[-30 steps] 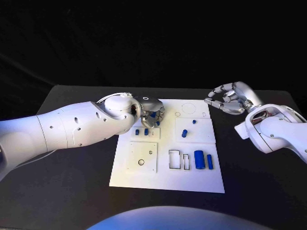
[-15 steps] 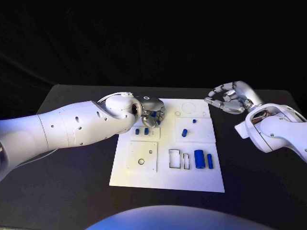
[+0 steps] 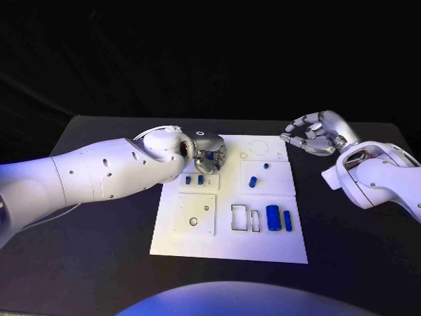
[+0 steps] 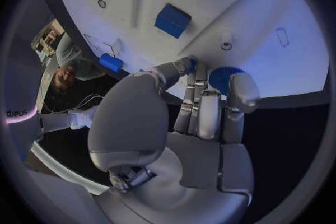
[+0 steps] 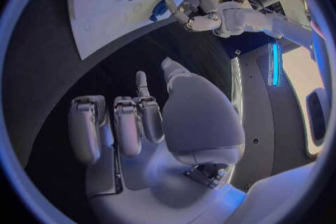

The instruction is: Assemble the parts on the task board

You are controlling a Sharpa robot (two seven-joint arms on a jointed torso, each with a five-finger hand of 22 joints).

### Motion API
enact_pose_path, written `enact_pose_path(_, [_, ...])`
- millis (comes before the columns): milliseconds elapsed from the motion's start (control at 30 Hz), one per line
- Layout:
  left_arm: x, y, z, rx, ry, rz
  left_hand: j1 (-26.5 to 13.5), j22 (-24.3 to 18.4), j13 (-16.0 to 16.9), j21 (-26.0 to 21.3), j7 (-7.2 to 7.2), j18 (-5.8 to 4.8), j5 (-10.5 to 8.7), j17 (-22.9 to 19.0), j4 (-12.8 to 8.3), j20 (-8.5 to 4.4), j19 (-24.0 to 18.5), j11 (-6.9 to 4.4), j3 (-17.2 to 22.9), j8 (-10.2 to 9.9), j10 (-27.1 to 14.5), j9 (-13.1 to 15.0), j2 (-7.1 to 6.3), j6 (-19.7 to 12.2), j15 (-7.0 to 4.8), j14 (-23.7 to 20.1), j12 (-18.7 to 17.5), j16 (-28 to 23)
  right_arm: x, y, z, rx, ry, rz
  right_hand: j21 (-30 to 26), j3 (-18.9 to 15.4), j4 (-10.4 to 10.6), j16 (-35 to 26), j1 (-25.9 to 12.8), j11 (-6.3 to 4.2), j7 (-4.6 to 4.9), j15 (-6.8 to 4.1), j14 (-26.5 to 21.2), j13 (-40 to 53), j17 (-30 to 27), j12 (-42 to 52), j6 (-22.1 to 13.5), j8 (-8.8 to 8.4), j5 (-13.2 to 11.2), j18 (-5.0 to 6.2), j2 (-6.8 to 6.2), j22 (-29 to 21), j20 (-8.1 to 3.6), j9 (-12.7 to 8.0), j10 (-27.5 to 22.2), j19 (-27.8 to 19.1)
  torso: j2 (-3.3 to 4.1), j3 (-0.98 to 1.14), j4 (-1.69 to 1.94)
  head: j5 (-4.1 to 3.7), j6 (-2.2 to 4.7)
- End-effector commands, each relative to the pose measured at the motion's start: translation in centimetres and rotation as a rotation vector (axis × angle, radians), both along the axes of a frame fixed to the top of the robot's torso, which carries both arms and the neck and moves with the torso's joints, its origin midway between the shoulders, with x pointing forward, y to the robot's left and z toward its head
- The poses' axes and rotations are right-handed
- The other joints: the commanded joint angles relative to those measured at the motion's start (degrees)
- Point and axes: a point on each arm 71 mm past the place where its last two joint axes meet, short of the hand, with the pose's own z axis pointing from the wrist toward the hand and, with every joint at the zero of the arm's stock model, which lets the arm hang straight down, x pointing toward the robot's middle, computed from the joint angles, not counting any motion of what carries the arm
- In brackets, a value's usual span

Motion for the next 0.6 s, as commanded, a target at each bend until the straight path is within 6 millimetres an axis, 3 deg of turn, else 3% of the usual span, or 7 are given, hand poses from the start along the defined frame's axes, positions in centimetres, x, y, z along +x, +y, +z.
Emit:
enact_pose_path(33, [-0.3, 0.0, -0.2, -0.026, 0.014, -0.009, -0.07, 8.49, -0.08, 0.26, 0.05, -0.73, -0.15, -0.21, -0.41, 0.03, 0.40, -0.03, -0.04, -0.32, 0.69, 0.22, 0.38, 0.50, 0.07, 0.52, -0.50, 0.11, 0.0, 0.2, 0.0, -0.006, 0.000, 0.015, -0.17, 0.10, 0.06, 0.23, -0.41, -0.26, 0.01, -0.36, 5.97, 11.32, 15.08, -0.26, -0.34, 0.22, 0.23, 0.10, 0.06, 13.83, -0.25, 0.05, 2.61, 3.96, -0.03, -0.03, 0.01, 0.09, 0.10])
enact_pose_path(300, [-0.9, 1.0, 0.7, -0.083, 0.006, 0.007, -0.40, 8.52, -0.39, 0.51, 0.16, -0.75, -0.11, -0.56, -0.41, 0.04, 0.51, 0.09, -0.20, -0.73, 1.39, 0.33, 0.09, 0.73, 0.05, 0.53, -1.76, -0.04, -0.1, 0.1, 0.0, -0.006, -0.001, 0.013, -0.17, 0.10, 0.06, 0.23, -0.41, -0.26, 0.01, -0.36, 5.97, 11.32, 15.08, -0.26, -0.34, 0.22, 0.23, 0.10, 0.06, 13.83, -0.25, 0.05, 2.61, 3.96, -0.10, -0.03, 0.11, 0.04, 0.27])
enact_pose_path(600, [-1.6, 2.9, 1.9, -0.119, -0.022, 0.029, -0.92, 8.51, -0.60, 0.61, 0.19, -0.76, -0.18, -0.76, -0.20, 0.07, 0.55, 0.15, -0.42, -1.06, 2.03, 0.42, -0.34, 1.02, 0.08, 0.54, -2.74, -0.13, 0.0, 0.0, 0.0, -0.008, -0.002, 0.011, -0.17, 0.10, 0.06, 0.23, -0.41, -0.26, 0.01, -0.36, 5.97, 11.32, 15.08, -0.26, -0.34, 0.22, 0.23, 0.10, 0.06, 13.83, -0.25, 0.05, 2.61, 3.96, -0.37, 0.01, 0.46, 0.14, 0.41])
